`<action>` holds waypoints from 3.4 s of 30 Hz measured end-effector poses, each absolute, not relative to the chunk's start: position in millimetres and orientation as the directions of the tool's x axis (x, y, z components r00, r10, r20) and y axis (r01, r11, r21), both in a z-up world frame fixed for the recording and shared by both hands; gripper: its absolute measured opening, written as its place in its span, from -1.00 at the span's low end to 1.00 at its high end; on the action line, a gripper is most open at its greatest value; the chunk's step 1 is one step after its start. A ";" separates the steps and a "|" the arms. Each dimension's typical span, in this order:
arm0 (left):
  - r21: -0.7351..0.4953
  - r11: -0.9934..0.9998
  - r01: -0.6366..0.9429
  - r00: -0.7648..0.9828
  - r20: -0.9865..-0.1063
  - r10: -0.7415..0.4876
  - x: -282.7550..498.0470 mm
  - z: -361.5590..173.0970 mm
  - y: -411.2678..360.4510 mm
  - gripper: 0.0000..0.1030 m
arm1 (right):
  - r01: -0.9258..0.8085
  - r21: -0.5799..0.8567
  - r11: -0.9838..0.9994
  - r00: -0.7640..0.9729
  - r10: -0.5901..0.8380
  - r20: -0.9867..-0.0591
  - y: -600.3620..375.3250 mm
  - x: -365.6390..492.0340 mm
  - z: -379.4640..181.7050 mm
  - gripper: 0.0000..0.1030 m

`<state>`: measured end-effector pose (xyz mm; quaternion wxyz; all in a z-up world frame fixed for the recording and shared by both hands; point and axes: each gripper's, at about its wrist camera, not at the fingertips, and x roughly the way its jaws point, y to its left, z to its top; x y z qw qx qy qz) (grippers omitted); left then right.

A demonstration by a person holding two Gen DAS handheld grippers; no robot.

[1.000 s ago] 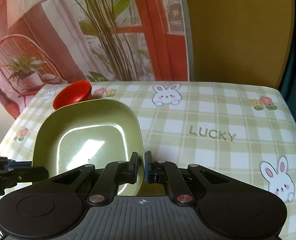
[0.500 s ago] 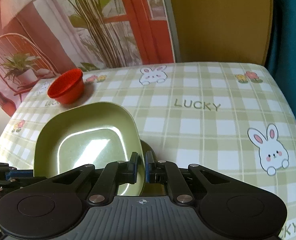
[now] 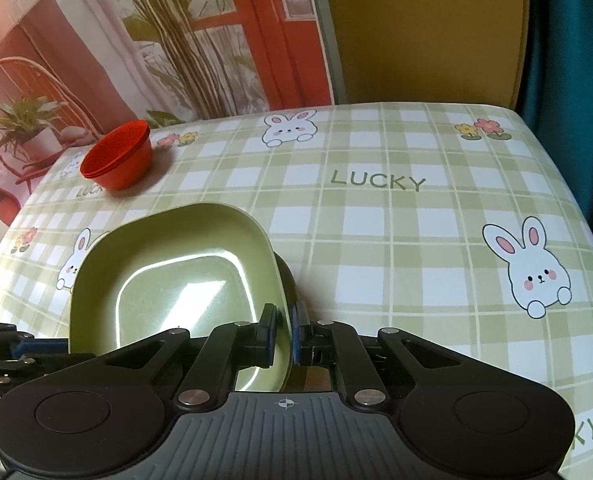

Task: Organize plates and bowls

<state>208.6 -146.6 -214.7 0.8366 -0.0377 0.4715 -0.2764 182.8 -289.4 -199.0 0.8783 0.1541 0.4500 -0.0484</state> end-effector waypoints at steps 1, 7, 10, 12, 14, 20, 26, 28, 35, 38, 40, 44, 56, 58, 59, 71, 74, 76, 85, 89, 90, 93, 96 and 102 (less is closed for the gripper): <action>-0.324 0.844 0.427 0.399 -0.771 -0.497 208.9 -215.8 -147.0 -0.60 | 0.224 0.228 0.947 0.591 0.054 -0.805 -289.8 182.2 -199.0 -0.84; -0.323 0.844 0.429 0.387 -0.778 -0.495 208.7 -220.0 -147.5 -0.60 | 0.220 0.220 0.950 0.590 0.050 -0.806 -289.3 181.2 -198.3 -0.84; -0.327 0.845 0.423 0.380 -0.783 -0.493 210.6 -222.6 -147.4 -0.60 | 0.219 0.222 0.950 0.591 0.051 -0.805 -289.5 180.9 -198.6 -0.84; -0.327 0.846 0.422 0.374 -0.787 -0.491 212.0 -224.2 -148.0 -0.60 | 0.221 0.223 0.950 0.592 0.051 -0.804 -289.7 180.8 -198.6 -0.84; -0.326 0.846 0.422 0.372 -0.789 -0.489 213.4 -226.0 -148.5 -0.60 | 0.220 0.222 0.950 0.592 0.051 -0.804 -289.8 180.8 -198.3 -0.84; -0.329 0.846 0.420 0.369 -0.789 -0.490 215.0 -226.9 -147.7 -0.60 | 0.218 0.222 0.950 0.590 0.052 -0.805 -290.9 181.4 -197.6 -0.84; -0.326 0.848 0.418 0.372 -0.791 -0.487 216.3 -225.2 -146.6 -0.60 | 0.226 0.216 0.950 0.590 0.043 -0.806 -292.5 179.5 -198.3 -0.84; -0.321 0.851 0.417 0.382 -0.787 -0.484 216.5 -223.7 -146.4 -0.60 | 0.232 0.217 0.948 0.588 0.041 -0.808 -294.7 179.0 -199.4 -0.84; -0.309 0.860 0.407 0.394 -0.790 -0.470 217.2 -223.0 -145.0 -0.60 | 0.235 0.215 0.948 0.590 0.036 -0.806 -294.7 176.3 -199.7 -0.82; -0.308 0.859 0.408 0.390 -0.792 -0.470 217.3 -223.9 -145.0 -0.60 | 0.233 0.216 0.948 0.592 0.037 -0.805 -293.7 175.2 -199.1 -0.80; -0.308 0.859 0.409 0.388 -0.793 -0.469 217.2 -224.2 -144.7 -0.60 | 0.236 0.215 0.948 0.589 0.036 -0.808 -294.0 175.0 -200.8 -0.80; -0.307 0.861 0.405 0.387 -0.796 -0.465 217.8 -225.5 -146.1 -0.60 | 0.243 0.219 0.945 0.584 0.037 -0.811 -294.2 176.0 -204.9 -0.80; -0.308 0.865 0.396 0.384 -0.800 -0.461 218.0 -228.6 -145.5 -0.60 | 0.264 0.255 0.930 0.586 0.055 -0.809 -294.7 176.5 -217.5 -0.65; -0.312 0.865 0.394 0.382 -0.800 -0.462 218.1 -228.4 -145.0 -0.59 | 0.262 0.251 0.932 0.586 0.053 -0.808 -292.8 177.6 -217.5 -0.65; -0.312 0.865 0.393 0.382 -0.800 -0.462 218.1 -228.3 -144.9 -0.59 | 0.261 0.252 0.932 0.587 0.054 -0.807 -292.4 177.9 -217.9 -0.65; -0.311 0.865 0.393 0.381 -0.801 -0.461 218.1 -228.0 -144.8 -0.59 | 0.256 0.261 0.931 0.590 0.063 -0.805 -292.3 178.5 -220.0 -0.63; -0.309 0.866 0.393 0.382 -0.802 -0.460 218.3 -227.9 -144.1 -0.59 | 0.258 0.255 0.932 0.596 0.054 -0.801 -290.9 178.6 -213.7 -0.63; -0.305 0.868 0.391 0.386 -0.802 -0.456 218.3 -227.7 -143.7 -0.59 | 0.245 0.250 0.937 0.607 0.053 -0.793 -291.0 177.0 -207.8 -0.62; -0.311 0.867 0.390 0.386 -0.800 -0.460 217.9 -226.8 -144.2 -0.59 | 0.212 0.191 0.958 0.634 0.013 -0.773 -292.8 168.9 -191.2 -0.96; -0.310 0.867 0.389 0.386 -0.800 -0.460 218.3 -226.3 -142.6 -0.59 | 0.210 0.187 0.960 0.639 0.010 -0.769 -293.1 168.0 -192.8 -0.97; -0.311 0.868 0.388 0.386 -0.800 -0.459 218.5 -226.4 -143.0 -0.59 | 0.210 0.188 0.959 0.639 0.011 -0.769 -292.9 167.7 -193.1 -0.97; -0.311 0.867 0.390 0.385 -0.800 -0.460 218.3 -226.4 -143.2 -0.59 | 0.208 0.188 0.960 0.637 0.013 -0.771 -292.5 167.5 -193.9 -0.97; -0.311 0.865 0.393 0.383 -0.800 -0.462 218.1 -226.4 -143.4 -0.59 | 0.211 0.189 0.959 0.622 0.017 -0.783 -290.4 169.2 -200.7 -0.97; -0.313 0.864 0.395 0.380 -0.800 -0.464 219.1 -227.1 -141.1 -0.59 | 0.217 0.199 0.956 0.623 0.021 -0.782 -291.3 169.8 -202.9 -0.97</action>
